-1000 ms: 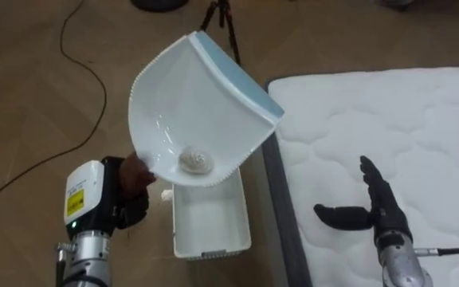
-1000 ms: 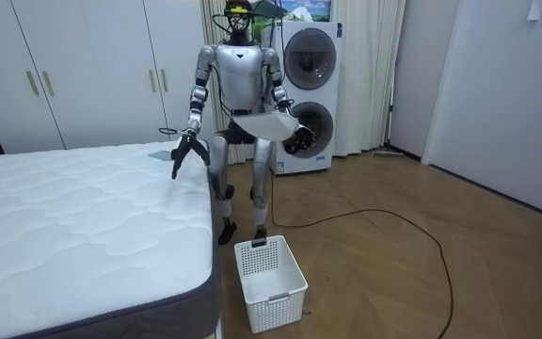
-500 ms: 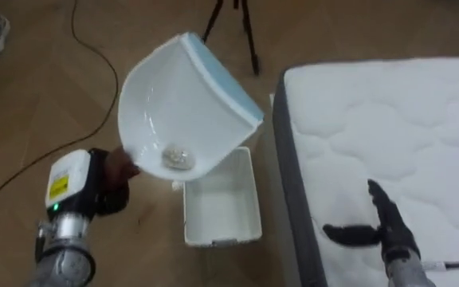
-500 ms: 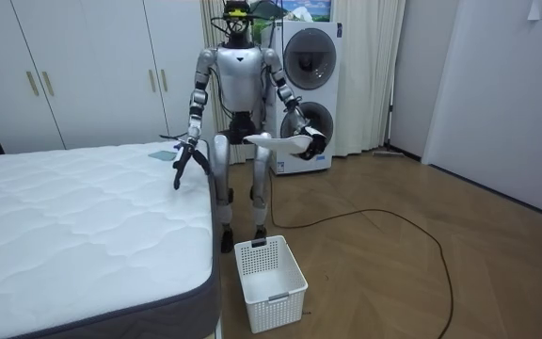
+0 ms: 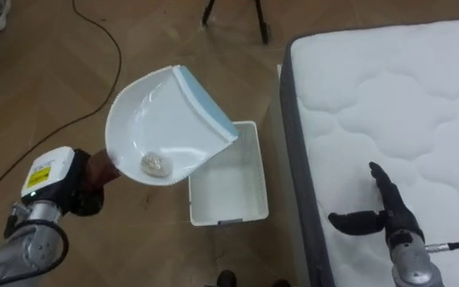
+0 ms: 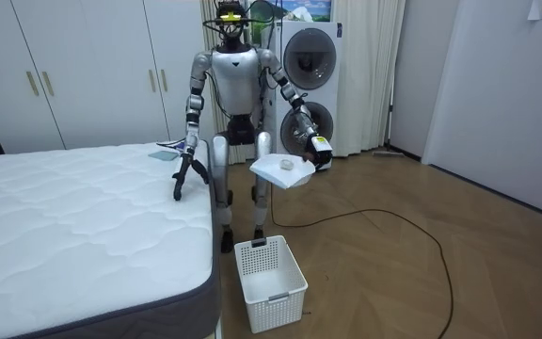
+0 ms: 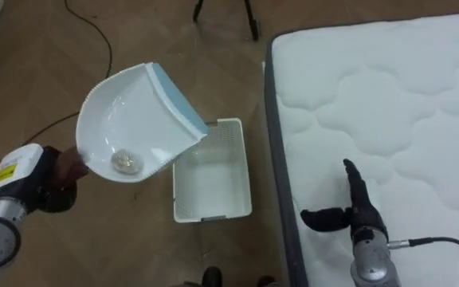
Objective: Clean bed
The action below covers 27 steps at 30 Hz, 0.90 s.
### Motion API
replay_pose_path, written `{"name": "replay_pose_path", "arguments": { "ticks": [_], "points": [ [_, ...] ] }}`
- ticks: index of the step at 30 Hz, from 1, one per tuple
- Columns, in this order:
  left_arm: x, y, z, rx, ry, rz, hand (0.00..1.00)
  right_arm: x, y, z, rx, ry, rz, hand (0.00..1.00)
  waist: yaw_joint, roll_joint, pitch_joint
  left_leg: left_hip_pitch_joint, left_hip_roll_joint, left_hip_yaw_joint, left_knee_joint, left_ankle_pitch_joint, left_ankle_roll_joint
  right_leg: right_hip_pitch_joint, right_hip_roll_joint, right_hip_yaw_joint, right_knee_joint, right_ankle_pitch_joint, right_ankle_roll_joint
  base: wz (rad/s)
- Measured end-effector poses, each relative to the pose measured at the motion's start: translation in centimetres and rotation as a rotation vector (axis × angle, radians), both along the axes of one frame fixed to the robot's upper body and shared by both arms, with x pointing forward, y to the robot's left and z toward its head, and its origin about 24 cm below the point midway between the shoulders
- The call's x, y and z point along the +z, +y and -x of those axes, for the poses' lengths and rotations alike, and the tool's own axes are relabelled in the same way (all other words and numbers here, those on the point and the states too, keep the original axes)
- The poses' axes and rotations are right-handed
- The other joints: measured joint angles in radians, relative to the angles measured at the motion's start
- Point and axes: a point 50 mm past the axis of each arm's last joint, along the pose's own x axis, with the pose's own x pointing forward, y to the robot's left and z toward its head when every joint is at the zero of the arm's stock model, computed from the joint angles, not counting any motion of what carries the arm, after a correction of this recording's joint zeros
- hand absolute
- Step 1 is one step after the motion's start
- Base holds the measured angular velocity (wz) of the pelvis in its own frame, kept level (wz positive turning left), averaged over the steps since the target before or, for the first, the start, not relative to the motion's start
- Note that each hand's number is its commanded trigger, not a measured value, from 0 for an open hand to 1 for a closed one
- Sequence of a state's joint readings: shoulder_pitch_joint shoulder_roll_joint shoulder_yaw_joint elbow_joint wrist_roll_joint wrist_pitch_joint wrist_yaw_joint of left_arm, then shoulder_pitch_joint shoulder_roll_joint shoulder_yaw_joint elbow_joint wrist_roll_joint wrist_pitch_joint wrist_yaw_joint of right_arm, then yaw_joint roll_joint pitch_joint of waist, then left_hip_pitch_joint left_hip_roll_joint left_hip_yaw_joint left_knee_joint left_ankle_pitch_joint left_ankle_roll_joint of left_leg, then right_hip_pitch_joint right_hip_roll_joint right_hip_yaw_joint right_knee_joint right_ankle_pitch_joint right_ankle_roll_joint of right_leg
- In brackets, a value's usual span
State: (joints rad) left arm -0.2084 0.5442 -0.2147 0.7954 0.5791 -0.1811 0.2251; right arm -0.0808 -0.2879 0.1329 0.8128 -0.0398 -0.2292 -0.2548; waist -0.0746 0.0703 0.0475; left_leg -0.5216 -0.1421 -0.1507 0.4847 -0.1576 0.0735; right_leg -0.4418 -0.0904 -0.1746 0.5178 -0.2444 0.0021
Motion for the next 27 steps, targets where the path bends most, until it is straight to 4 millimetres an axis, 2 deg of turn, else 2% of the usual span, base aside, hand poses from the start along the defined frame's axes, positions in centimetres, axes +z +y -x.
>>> {"name": "replay_pose_path", "arguments": {
  "ticks": [1, 4, 7, 9, 11, 14, 19, 23, 27],
  "points": [
    [0.1, -0.1, -0.3, -0.010, 0.021, -0.005, 1.00, 0.1, 0.0, -0.1, 0.004, -0.004, 0.004, 0.00, -0.004, 0.008, -0.0023, -0.009, -0.001, 0.001, -0.001, 0.000, 0.000, -0.011, -0.001, 0.002, 0.002, 0.000, 0.000, -0.05],
    [0.4, -0.3, -1.0, -0.041, 0.076, -0.040, 1.00, 0.2, 0.1, -0.4, 0.017, -0.010, 0.018, 0.00, -0.012, 0.016, -0.0025, -0.012, -0.003, 0.005, -0.002, 0.000, 0.000, -0.029, -0.006, 0.007, 0.024, -0.003, 0.002, -0.03],
    [0.7, -0.4, -1.7, -0.046, 0.103, -0.048, 1.00, 0.6, -0.2, -0.7, 0.030, -0.019, 0.043, 0.00, -0.022, 0.036, 0.0003, -0.018, -0.009, 0.014, 0.001, 0.001, 0.002, -0.053, -0.017, 0.009, 0.059, -0.008, 0.003, -0.02],
    [0.8, -0.2, -1.9, -0.041, 0.130, -0.057, 1.00, 0.8, -0.2, -0.7, 0.056, -0.025, 0.071, 0.00, -0.031, 0.047, -0.0006, -0.018, -0.016, 0.030, -0.001, 0.001, 0.002, -0.069, -0.033, 0.010, 0.091, -0.023, 0.002, -0.08],
    [0.9, 0.0, -2.3, -0.039, 0.153, -0.068, 1.00, 0.8, 0.0, -0.7, 0.069, -0.033, 0.081, 0.00, -0.037, 0.055, -0.0010, -0.028, -0.018, 0.032, 0.000, 0.001, 0.002, -0.077, -0.036, 0.009, 0.093, -0.029, -0.002, -0.03],
    [1.1, 0.1, -2.7, -0.038, 0.187, -0.069, 1.00, 1.1, 0.3, -1.0, 0.079, -0.055, 0.087, 0.00, -0.048, 0.058, -0.0010, -0.046, -0.025, 0.038, 0.001, 0.009, -0.002, -0.106, -0.048, 0.008, 0.122, -0.042, -0.010, 0.05],
    [0.9, 0.6, -2.4, -0.026, 0.249, -0.086, 1.00, 1.4, 0.8, -1.3, 0.098, -0.085, 0.093, 0.00, -0.061, 0.066, -0.0014, -0.075, -0.022, 0.047, 0.001, 0.016, -0.010, -0.142, -0.051, 0.009, 0.130, -0.047, -0.018, 0.01],
    [0.7, 1.3, -2.1, -0.002, 0.290, -0.107, 1.00, 1.4, 1.1, -1.2, 0.103, -0.095, 0.110, 0.00, -0.066, 0.071, -0.0008, -0.081, -0.013, 0.072, -0.004, 0.017, -0.010, -0.151, -0.049, 0.019, 0.128, -0.049, -0.020, 0.00],
    [1.0, 1.9, -2.3, 0.027, 0.299, -0.133, 1.00, 1.3, 1.4, -1.1, 0.110, -0.103, 0.143, 0.00, -0.072, 0.075, -0.0008, -0.086, -0.010, 0.079, -0.006, 0.017, -0.009, -0.154, -0.049, 0.017, 0.130, -0.049, -0.020, 0.02]
  ]
}}
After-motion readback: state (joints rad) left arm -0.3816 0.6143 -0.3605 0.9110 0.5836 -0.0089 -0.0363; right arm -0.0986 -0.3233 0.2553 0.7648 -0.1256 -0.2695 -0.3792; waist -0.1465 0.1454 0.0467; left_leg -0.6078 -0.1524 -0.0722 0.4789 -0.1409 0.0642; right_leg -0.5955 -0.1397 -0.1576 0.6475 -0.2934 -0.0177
